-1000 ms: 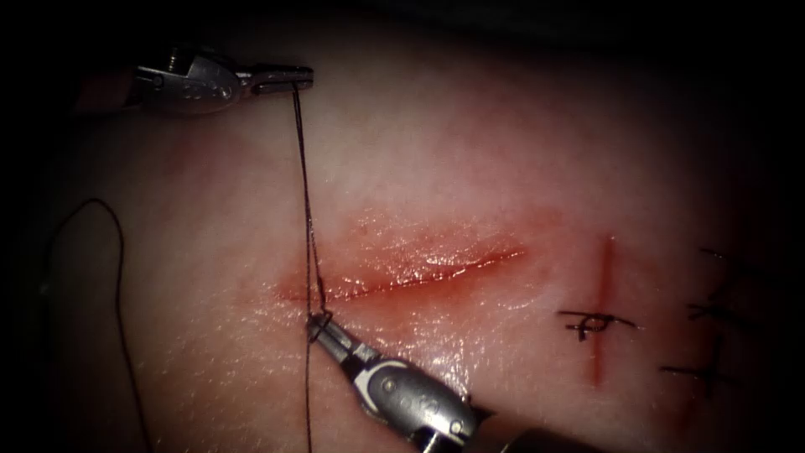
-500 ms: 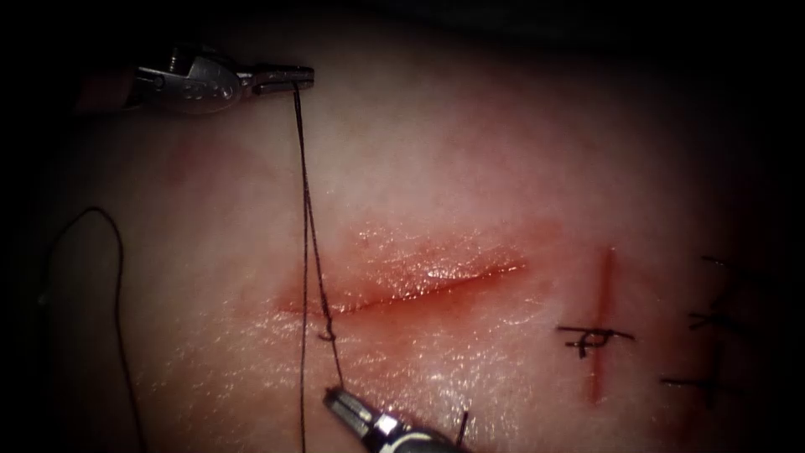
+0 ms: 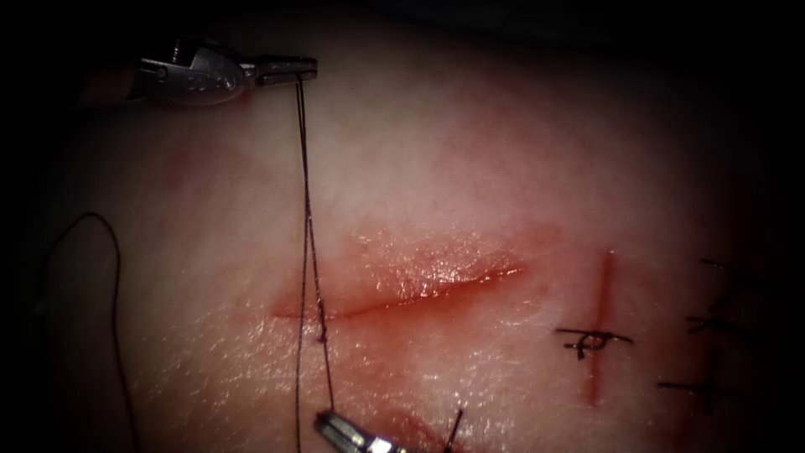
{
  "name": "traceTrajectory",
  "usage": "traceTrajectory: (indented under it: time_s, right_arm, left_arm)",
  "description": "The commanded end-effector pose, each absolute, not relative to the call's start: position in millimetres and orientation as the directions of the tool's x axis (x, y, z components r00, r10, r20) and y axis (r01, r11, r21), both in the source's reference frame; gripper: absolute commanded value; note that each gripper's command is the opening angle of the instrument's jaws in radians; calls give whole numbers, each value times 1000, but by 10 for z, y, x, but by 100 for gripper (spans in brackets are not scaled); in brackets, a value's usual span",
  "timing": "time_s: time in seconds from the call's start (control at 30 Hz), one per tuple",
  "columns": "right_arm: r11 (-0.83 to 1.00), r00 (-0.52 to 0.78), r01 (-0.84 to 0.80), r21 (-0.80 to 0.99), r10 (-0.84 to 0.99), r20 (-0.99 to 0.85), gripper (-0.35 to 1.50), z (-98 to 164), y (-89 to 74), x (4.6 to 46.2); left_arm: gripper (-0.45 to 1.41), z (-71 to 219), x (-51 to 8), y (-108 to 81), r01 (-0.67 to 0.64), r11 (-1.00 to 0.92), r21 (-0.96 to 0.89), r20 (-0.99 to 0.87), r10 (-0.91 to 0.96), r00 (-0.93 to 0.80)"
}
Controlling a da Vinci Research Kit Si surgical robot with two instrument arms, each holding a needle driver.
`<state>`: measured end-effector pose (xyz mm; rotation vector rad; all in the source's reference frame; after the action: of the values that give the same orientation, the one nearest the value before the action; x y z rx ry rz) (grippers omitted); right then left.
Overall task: Wound Closure
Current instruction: Loop the suture once around the right gripper clockwise.
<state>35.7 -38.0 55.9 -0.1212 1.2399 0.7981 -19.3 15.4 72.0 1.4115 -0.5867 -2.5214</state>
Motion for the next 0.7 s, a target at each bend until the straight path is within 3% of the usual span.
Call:
traceTrajectory:
  time_s: [0.03,0.7]
  right_arm:
    - [732,95,-595,333,475,-875,-35,561,-385,371]
    - [743,161,-588,320,495,-854,-35,597,-386,376]
  left_arm:
    - [-45,728,-199,164,-30,-900,434,-770,-354,-530]
    - [-45,747,-194,173,-60,-878,474,-750,-367,-550]
